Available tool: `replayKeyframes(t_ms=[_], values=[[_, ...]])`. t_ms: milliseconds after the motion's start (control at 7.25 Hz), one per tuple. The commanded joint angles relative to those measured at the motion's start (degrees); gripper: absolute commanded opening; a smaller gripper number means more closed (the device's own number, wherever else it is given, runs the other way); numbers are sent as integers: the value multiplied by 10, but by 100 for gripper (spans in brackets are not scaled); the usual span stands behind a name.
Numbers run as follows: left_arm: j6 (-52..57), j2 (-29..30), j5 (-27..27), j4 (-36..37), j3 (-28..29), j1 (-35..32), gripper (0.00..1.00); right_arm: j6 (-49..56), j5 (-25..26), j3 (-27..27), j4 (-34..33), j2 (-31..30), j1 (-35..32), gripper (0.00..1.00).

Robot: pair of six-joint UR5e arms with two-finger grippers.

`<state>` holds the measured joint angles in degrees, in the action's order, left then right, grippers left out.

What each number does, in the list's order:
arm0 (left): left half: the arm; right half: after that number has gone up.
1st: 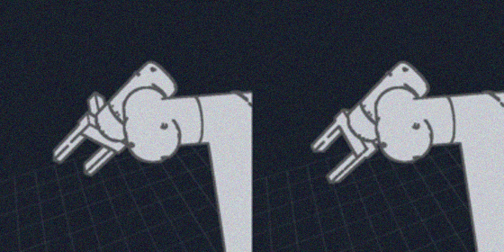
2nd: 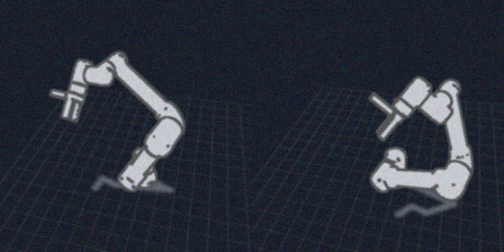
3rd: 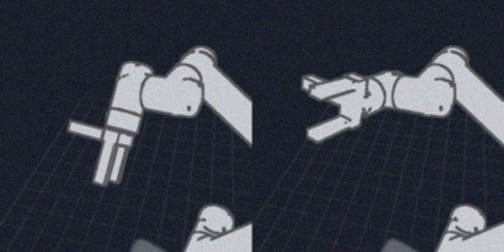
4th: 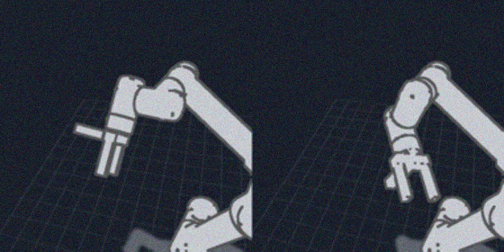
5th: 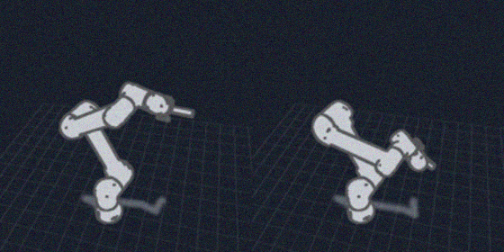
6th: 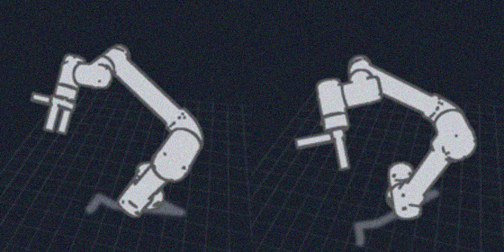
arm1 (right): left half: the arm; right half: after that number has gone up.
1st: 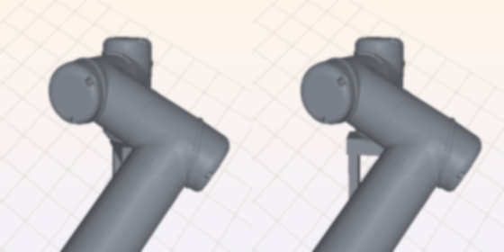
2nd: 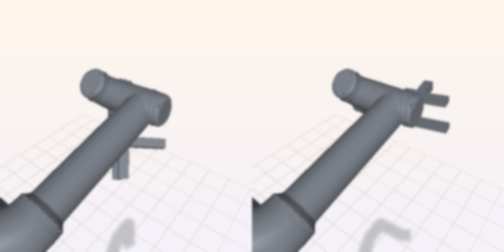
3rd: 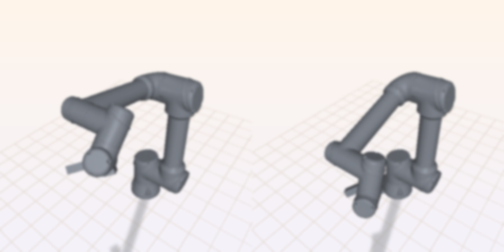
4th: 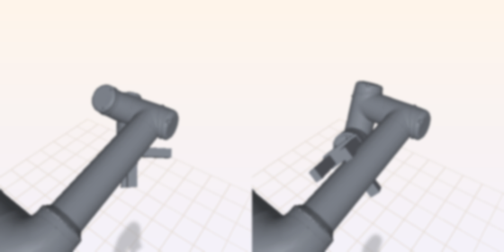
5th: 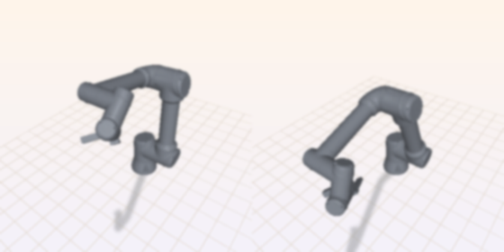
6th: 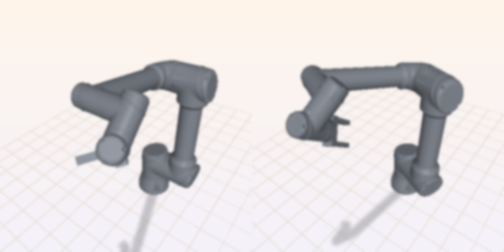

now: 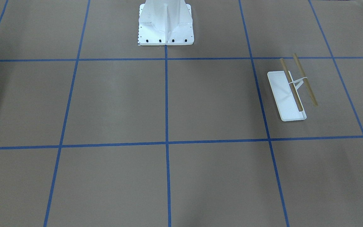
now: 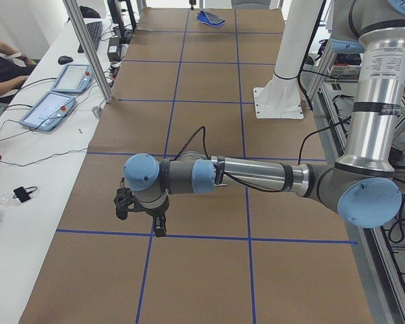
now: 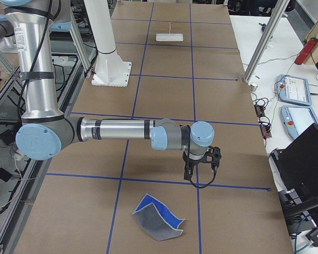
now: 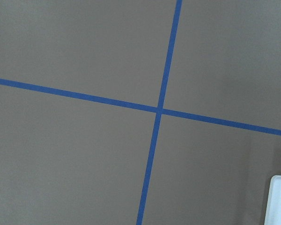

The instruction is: Hang towel on rack

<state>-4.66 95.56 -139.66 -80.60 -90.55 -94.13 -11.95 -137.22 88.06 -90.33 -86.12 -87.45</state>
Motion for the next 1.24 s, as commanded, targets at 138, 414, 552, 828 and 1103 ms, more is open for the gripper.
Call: replayKeyframes(t_ms=[138, 414, 552, 828, 1103], values=[[-1, 2, 0, 0, 0, 0, 99, 0, 0, 1, 1, 2, 0, 100], [-2, 3, 0, 0, -2, 0, 99, 0, -1, 1, 1, 3, 0, 100], [-2, 2, 0, 0, -1, 0, 99, 0, 1, 3, 1, 3, 0, 100], [1, 1, 0, -1, -1, 0, 99, 0, 0, 4, 1, 4, 0, 100], [-3, 0, 2, -20, -1, 0, 99, 0, 0, 4, 1, 5, 0, 100]])
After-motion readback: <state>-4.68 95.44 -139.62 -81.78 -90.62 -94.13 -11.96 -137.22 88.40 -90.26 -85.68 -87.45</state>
